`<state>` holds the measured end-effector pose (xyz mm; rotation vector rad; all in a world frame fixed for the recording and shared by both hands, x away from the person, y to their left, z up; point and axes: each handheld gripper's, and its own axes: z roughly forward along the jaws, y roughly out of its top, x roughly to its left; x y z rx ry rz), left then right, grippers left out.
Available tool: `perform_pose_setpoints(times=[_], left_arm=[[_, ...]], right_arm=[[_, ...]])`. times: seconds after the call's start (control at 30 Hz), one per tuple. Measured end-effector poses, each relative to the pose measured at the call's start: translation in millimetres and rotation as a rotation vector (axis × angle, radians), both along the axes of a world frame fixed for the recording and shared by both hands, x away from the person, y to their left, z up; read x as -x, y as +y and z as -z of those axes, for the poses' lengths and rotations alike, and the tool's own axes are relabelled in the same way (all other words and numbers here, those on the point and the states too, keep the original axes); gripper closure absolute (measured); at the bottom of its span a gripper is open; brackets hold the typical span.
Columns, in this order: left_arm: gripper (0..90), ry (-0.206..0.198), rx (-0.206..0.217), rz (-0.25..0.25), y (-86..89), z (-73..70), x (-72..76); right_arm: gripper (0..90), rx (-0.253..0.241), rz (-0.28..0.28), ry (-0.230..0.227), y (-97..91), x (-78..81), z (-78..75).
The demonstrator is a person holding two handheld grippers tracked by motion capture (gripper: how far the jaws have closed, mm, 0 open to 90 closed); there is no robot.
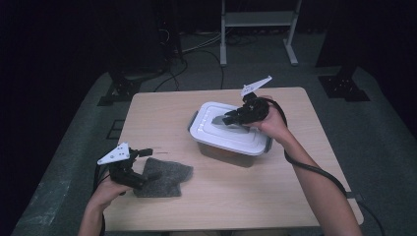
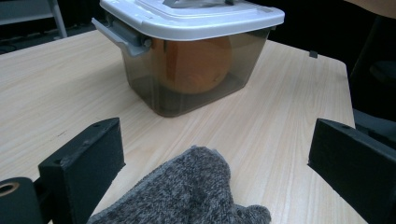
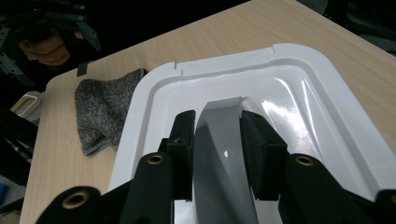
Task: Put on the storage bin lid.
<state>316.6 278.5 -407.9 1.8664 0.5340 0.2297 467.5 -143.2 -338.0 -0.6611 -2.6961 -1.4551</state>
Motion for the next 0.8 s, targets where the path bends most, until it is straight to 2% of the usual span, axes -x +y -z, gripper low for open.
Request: perform_pose_setpoints(times=[0.4,0.6,0.8], left_arm=[[2.8,-0.001,-0.006,0.004,-0.8,0.3,0.1],[2.8,0.000,-0.005,0.001,-0.3,0.3,0.6],[2.8,-0.001,-0.004,0.004,-1.6,0.2,0.5]], right_arm=[[58.7,-0.012,0.008,0.005,-5.5,3.1,-1.3],[50.9,-0.031,0.018,-0.007,-12.2,7.1,-7.2],[47.1,-0.052,0.036,-0.014,-21.6,13.4,-14.6]])
